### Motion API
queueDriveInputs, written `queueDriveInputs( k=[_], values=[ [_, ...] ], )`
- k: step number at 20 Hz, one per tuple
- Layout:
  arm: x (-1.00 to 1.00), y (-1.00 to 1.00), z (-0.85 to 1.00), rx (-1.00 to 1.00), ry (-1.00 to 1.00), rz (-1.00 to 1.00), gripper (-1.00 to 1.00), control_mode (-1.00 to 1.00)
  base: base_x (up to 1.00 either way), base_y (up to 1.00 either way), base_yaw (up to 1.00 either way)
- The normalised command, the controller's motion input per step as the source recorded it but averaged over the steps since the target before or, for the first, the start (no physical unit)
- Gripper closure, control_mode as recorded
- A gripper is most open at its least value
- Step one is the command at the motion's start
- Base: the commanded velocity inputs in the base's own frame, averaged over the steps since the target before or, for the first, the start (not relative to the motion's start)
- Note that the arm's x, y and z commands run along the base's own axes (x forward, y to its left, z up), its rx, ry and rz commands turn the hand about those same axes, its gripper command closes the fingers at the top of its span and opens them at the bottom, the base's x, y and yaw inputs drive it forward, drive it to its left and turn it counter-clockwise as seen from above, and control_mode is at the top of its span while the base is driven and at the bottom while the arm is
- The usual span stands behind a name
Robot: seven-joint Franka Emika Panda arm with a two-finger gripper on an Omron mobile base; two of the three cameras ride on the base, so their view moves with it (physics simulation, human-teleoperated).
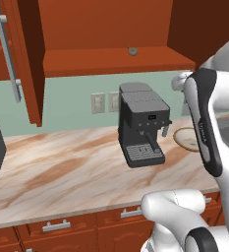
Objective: Pick the garlics from the cabinet and place them in one bowl. Pick the peach from the sink and place it in the other bowl.
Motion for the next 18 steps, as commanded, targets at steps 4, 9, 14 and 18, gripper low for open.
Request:
queueDriveInputs(
  k=[4,9,14,18],
  values=[
    [-0.40,0.00,-0.11,0.00,0.27,-0.04,1.00,-1.00,0.00,0.00,0.00],
    [-0.24,-0.03,-0.45,0.00,0.21,0.00,1.00,-1.00,0.00,0.00,0.00],
    [-0.09,-0.05,-0.57,0.00,0.17,0.00,1.00,-1.00,0.00,0.00,0.00],
    [-0.02,-0.12,-0.64,0.00,0.14,0.00,1.00,-1.00,0.00,0.00,0.00]
  ],
)
